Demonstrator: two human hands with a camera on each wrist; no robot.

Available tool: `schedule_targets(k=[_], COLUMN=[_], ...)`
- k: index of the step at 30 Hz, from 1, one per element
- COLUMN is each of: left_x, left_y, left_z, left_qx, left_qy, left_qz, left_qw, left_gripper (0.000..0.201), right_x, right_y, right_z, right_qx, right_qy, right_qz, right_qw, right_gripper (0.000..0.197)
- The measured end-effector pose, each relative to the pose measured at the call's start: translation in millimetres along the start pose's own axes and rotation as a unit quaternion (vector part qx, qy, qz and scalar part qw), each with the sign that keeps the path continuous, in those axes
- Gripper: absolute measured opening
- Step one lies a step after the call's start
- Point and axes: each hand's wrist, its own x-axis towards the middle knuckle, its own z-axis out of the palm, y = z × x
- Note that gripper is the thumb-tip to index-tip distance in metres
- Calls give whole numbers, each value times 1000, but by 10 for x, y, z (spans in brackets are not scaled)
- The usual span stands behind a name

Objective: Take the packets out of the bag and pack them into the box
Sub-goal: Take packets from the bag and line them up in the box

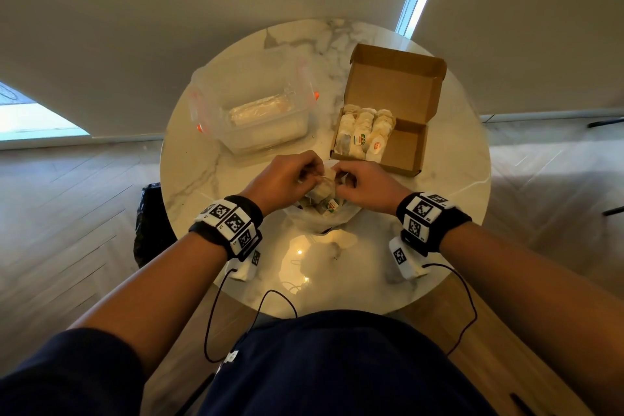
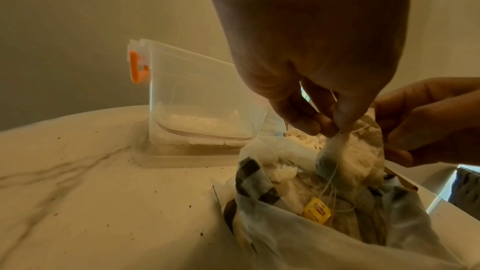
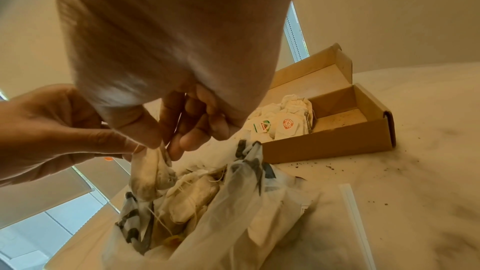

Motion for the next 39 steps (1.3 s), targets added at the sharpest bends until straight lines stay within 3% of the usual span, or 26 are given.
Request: schedule_targets(k=[14, 21, 26, 31, 33, 36, 39], left_x=[-7, -21, 6, 73, 113, 160, 187], left_y=[7, -64, -21, 2, 14, 12, 27], left_z=[36, 41, 31, 75, 63, 35, 25], left_qx=[-1, 15, -5, 0, 15, 33, 25], left_qy=[18, -45, -75, -35, -25, 5, 16], left_qz=[11, -22, -57, -77, -70, -2, 22], left_qw=[1000, 999, 995, 996, 997, 999, 999], left_gripper=[21, 26, 44, 68, 62, 29, 22], right_x=[16, 10, 28, 23, 16, 3, -5], right_y=[64, 84, 119, 53, 34, 32, 51], right_z=[36, -35, -53, -114, -117, -111, -103], right_qx=[-15, -15, 2, 7, 12, 19, 15], right_qy=[4, 27, 68, 62, 55, 55, 40], right_qz=[4, 32, 35, 26, 14, 5, 3], right_qw=[1000, 999, 997, 998, 998, 998, 999], right_gripper=[13, 14, 11, 13, 14, 12, 10])
